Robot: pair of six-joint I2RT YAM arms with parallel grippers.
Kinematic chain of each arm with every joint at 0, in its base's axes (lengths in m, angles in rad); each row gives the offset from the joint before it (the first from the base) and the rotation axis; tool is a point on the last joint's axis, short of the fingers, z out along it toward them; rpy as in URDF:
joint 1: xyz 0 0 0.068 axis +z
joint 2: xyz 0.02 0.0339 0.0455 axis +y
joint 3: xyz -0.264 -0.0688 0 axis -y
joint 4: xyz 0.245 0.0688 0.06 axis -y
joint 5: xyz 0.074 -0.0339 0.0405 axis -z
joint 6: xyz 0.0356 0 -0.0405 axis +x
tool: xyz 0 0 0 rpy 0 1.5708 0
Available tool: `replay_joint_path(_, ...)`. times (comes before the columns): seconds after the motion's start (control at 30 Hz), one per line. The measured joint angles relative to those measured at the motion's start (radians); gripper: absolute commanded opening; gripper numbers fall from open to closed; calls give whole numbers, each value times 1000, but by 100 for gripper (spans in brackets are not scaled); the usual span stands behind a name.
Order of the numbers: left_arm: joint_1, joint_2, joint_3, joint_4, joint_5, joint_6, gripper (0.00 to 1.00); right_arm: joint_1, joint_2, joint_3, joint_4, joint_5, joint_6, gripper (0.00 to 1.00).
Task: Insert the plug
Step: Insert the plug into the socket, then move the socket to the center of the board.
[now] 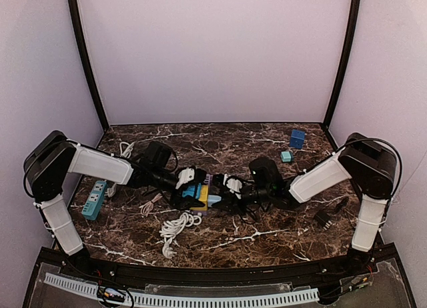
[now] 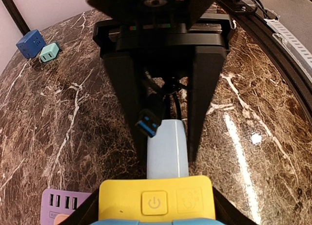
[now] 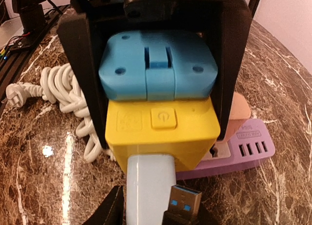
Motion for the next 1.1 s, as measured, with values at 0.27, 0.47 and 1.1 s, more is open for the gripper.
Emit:
replay_joint_path(0.27,-22,0,6,-19,-9,25,51,4,-135,-42,37,38,4,61)
replay_joint_path(0.47,-22,-1,21,-56,-17,54,91,4,-258,-130,-5,99,19,74)
replay_joint_path(1.1,-40,-227,75,-256,-150,25,99,-5,-373,-113,-158,200,84,98)
